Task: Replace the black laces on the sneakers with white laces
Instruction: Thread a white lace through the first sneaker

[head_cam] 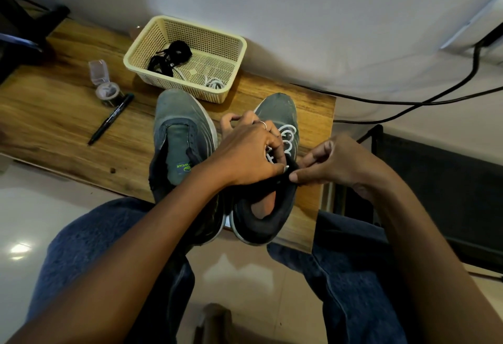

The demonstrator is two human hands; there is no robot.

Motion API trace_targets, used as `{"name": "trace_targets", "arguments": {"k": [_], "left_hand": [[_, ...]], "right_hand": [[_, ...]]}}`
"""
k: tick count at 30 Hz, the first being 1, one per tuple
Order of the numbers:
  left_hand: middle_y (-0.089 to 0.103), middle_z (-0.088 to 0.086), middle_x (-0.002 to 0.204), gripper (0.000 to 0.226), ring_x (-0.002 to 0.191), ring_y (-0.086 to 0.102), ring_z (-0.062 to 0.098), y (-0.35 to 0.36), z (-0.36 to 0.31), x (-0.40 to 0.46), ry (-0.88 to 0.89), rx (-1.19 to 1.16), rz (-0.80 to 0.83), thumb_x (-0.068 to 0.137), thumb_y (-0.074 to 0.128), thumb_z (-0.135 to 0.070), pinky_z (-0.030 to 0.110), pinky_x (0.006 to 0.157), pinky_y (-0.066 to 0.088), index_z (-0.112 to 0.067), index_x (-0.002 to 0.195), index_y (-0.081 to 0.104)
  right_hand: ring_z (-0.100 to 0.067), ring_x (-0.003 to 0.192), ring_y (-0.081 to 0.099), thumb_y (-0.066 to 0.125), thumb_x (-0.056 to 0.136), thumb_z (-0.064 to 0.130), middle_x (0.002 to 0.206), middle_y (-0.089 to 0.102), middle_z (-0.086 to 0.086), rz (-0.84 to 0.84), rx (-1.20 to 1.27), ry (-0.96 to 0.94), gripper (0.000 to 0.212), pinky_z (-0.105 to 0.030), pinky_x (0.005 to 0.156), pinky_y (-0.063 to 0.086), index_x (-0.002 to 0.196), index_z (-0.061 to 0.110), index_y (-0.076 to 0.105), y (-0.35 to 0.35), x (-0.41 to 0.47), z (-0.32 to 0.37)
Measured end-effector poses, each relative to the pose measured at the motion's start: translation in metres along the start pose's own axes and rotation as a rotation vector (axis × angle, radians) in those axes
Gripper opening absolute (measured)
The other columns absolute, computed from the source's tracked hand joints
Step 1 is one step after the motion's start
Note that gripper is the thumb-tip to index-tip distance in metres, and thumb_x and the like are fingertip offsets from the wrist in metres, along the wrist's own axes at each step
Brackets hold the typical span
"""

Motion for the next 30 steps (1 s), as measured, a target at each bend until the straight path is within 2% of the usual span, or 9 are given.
{"name": "trace_targets", "arguments": {"k": [3, 8, 11, 15, 22, 26, 30], "left_hand": [[0.051, -0.025, 0.099, 0.011, 0.107, 0.029, 0.0, -0.001, 0.002, 0.0, -0.004, -0.016, 0.017, 0.075, 0.073, -0.045, 0.036, 0.101, 0.009, -0.038, 0.069, 0.066], [0.053, -0.023, 0.101, 0.012, 0.111, 0.031, 0.003, -0.002, 0.0, 0.001, -0.008, -0.015, -0.005, 0.075, 0.072, -0.046, 0.034, 0.098, 0.009, -0.037, 0.069, 0.066], [0.052, -0.024, 0.1, 0.011, 0.108, 0.03, 0.0, -0.005, 0.001, 0.003, -0.028, -0.067, -0.042, 0.076, 0.072, -0.045, 0.03, 0.095, 0.008, -0.037, 0.07, 0.067], [0.055, -0.023, 0.101, 0.011, 0.109, 0.032, 0.001, -0.006, 0.003, 0.002, -0.033, -0.105, -0.051, 0.076, 0.073, -0.043, 0.034, 0.098, 0.01, -0.037, 0.07, 0.066], [0.058, -0.023, 0.098, 0.011, 0.11, 0.035, 0.002, -0.009, 0.005, -0.002, -0.036, -0.151, -0.07, 0.077, 0.073, -0.04, 0.035, 0.099, 0.012, -0.036, 0.071, 0.064], [0.052, -0.028, 0.09, 0.014, 0.107, 0.033, 0.0, -0.006, 0.003, -0.003, -0.033, -0.15, -0.081, 0.077, 0.072, -0.043, 0.033, 0.096, 0.011, -0.037, 0.07, 0.062], [0.056, -0.024, 0.095, 0.014, 0.102, 0.031, -0.001, -0.004, 0.001, -0.003, -0.017, -0.138, -0.115, 0.077, 0.071, -0.044, 0.03, 0.093, 0.011, -0.037, 0.07, 0.062]], "right_hand": [[-0.013, 0.065, 0.069, 0.08, 0.068, -0.001, 0.08, 0.072, -0.018, -0.028, 0.058, 0.0, 0.02, -0.017, 0.059, 0.055, 0.085, -0.008, 0.071, -0.002, -0.002, 0.0], [-0.015, 0.059, 0.068, 0.077, 0.067, -0.009, 0.077, 0.07, -0.018, -0.18, 0.221, 0.027, 0.021, -0.019, 0.056, 0.057, 0.086, -0.008, 0.068, -0.008, -0.005, -0.005], [-0.01, 0.051, 0.063, 0.074, 0.071, -0.011, 0.073, 0.067, -0.016, -0.242, 0.311, 0.033, 0.021, -0.017, 0.05, 0.055, 0.09, -0.009, 0.067, -0.004, -0.01, -0.007], [-0.006, 0.048, 0.063, 0.071, 0.074, -0.012, 0.072, 0.067, -0.013, -0.302, 0.427, 0.061, 0.025, -0.015, 0.046, 0.051, 0.098, -0.009, 0.067, 0.002, -0.014, -0.014], [-0.008, 0.052, 0.065, 0.068, 0.076, -0.013, 0.066, 0.068, -0.008, -0.316, 0.509, 0.076, 0.017, -0.016, 0.048, 0.052, 0.092, -0.005, 0.067, 0.009, -0.019, -0.019], [-0.008, 0.052, 0.065, 0.068, 0.077, -0.012, 0.063, 0.067, -0.006, -0.312, 0.534, 0.074, 0.015, -0.016, 0.048, 0.053, 0.088, -0.002, 0.068, 0.01, -0.019, -0.018], [-0.009, 0.055, 0.065, 0.068, 0.077, -0.011, 0.067, 0.067, -0.008, -0.295, 0.527, 0.068, 0.014, -0.016, 0.05, 0.053, 0.083, 0.001, 0.068, 0.011, -0.02, -0.016]]}}
Point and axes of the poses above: each hand's wrist, its own x-axis towards the middle knuckle, its own y-axis out of the palm, z = x × y, the point moved 7 cm from there along x, towards the middle knuckle
